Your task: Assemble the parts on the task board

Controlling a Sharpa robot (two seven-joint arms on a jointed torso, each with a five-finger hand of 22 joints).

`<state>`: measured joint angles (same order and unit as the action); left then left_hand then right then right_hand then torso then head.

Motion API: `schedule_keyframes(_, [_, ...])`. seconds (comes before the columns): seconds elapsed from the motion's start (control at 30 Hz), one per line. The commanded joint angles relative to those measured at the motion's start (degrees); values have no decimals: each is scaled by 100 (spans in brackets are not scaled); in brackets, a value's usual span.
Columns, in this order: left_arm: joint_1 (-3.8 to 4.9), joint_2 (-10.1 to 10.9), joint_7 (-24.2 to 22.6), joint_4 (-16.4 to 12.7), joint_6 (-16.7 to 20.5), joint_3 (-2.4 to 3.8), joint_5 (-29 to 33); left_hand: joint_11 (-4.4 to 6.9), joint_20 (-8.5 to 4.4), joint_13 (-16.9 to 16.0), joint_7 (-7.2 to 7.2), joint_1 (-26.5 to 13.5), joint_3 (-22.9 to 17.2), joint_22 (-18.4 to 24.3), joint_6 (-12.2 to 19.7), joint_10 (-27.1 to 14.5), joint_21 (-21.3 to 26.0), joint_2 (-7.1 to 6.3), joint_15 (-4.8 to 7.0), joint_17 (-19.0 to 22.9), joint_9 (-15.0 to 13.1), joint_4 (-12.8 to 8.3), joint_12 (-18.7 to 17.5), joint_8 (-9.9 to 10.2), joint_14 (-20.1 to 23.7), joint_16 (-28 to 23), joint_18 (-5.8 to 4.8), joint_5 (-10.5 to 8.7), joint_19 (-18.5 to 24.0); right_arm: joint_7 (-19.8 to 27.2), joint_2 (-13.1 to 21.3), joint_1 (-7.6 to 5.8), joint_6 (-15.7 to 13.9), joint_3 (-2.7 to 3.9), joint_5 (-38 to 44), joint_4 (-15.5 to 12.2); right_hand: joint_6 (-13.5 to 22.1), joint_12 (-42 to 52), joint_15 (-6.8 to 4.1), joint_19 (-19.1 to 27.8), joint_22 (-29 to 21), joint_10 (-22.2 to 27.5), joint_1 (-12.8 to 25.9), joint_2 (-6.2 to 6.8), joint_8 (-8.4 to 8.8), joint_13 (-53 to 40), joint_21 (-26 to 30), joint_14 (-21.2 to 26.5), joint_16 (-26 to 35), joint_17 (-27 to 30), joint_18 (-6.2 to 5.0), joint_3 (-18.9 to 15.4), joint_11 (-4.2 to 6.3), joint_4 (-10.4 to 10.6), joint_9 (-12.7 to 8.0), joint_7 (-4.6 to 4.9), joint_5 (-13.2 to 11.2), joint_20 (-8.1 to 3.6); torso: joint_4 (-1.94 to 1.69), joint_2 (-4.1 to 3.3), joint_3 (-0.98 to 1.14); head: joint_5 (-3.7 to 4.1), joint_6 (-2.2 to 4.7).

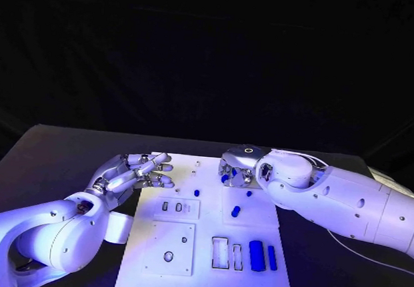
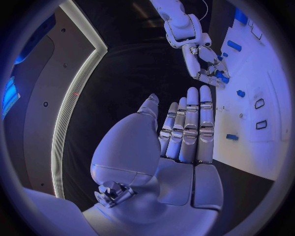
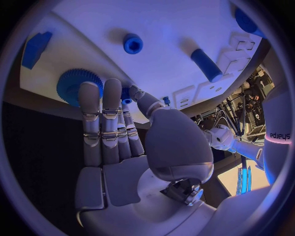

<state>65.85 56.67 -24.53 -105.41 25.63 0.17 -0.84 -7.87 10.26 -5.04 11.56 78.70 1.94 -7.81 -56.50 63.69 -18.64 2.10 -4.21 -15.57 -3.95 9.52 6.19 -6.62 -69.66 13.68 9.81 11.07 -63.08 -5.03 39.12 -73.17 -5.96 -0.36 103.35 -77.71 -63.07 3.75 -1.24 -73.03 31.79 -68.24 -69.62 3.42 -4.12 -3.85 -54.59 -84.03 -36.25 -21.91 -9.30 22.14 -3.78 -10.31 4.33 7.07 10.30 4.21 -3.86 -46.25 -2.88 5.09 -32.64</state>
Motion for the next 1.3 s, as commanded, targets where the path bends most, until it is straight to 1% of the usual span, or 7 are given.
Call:
schedule_keyframes(0.03, [8,10,20,-29,-88,5,8,-33,19,9,38,46,-5,-1,19,-14,-32,18,-31,-8,6,-32,-34,19,-12,-11,59,7,-39,-18,3,6,39,-5,83,-9,-106,40,-28,-62,216,-126,-63,-121,-58,-20,-170,-34,-70,-43,1,71,19,36,19,-18,-143,-7,-17,-20,-11,19,-20])
schedule_keyframes(0.17, [8,16,32,-29,-96,5,8,-35,19,9,40,53,-9,-1,22,-17,-31,21,-32,-14,6,-39,-40,24,-11,-13,59,7,-39,-9,33,6,-214,-5,93,-44,-327,83,-76,-231,842,-369,-270,-234,-138,-48,-638,-69,-218,-148,87,300,83,6,78,-54,-394,-47,-40,-46,-15,24,-10])
schedule_keyframes(0.57, [8,30,51,-23,-126,5,8,-36,19,10,42,58,-11,0,24,-19,-31,22,-33,-21,6,-45,-46,28,-8,-17,58,6,-38,-88,138,1,-1154,5,4,-256,-425,16,-84,-238,1281,-527,-442,-250,-139,-62,-1019,1,-419,-307,141,646,97,3,148,-33,-667,-64,-63,-79,-38,14,13])
schedule_keyframes(0.73, [8,32,56,-26,-144,5,8,-38,20,11,43,62,-11,0,26,-22,-30,18,-35,-26,6,-51,-52,31,-5,-20,58,6,-36,-206,59,-16,-1278,8,-21,-206,-407,-1,-77,-233,1337,-512,-450,-227,-120,-58,-1068,10,-446,-328,148,689,86,5,152,-21,-666,-60,-71,-101,-37,11,48])
schedule_keyframes(0.93, [8,13,60,-23,-212,5,8,-44,24,13,49,102,-39,6,31,-31,-21,32,-42,-57,5,-90,-82,50,23,-46,55,25,-19,-419,-141,-30,-1482,9,53,-37,-373,-16,-63,-206,1369,-472,-443,-194,-87,-49,-1110,35,-477,-354,149,749,67,25,155,-2,-653,-47,-96,-108,-48,27,39])
schedule_keyframes(1.13, [8,4,55,-11,-219,5,8,-45,25,14,50,104,-41,7,32,-32,-21,32,-43,-60,5,-93,-84,52,26,-48,55,26,-18,-454,-336,-37,-1679,10,67,125,-352,-20,-54,-188,1387,-441,-443,-166,-64,-42,-1134,50,-495,-370,149,790,55,33,156,12,-637,-39,-89,-123,-52,40,63])
schedule_keyframes(1.3, [8,-7,53,-6,-222,5,8,-47,26,14,52,103,-41,8,34,-33,-18,28,-45,-64,5,-96,-89,56,32,-53,54,27,-13,-428,-468,-40,-1680,10,48,225,-341,-16,-47,-171,1403,-422,-443,-154,-48,-39,-1156,63,-512,-383,148,833,47,46,160,19,-593,-31,-108,-136,-57,36,67])
